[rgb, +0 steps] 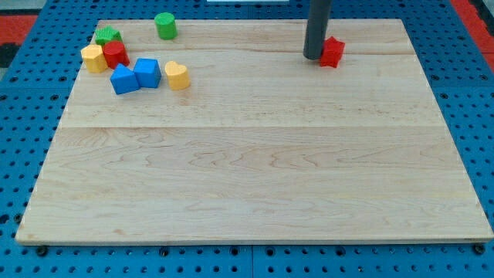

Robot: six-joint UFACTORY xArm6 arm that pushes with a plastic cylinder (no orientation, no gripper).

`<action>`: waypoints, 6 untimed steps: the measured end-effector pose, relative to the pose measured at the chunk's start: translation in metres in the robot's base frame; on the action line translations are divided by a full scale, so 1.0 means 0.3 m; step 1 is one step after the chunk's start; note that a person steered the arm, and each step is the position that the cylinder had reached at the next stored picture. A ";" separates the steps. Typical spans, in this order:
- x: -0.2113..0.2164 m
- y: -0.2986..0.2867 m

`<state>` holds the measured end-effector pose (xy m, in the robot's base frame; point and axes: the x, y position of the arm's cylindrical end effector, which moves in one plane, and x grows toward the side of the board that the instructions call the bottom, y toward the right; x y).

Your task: Slide the arm to the center left of the board

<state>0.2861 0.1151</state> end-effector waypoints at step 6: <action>0.434 -0.598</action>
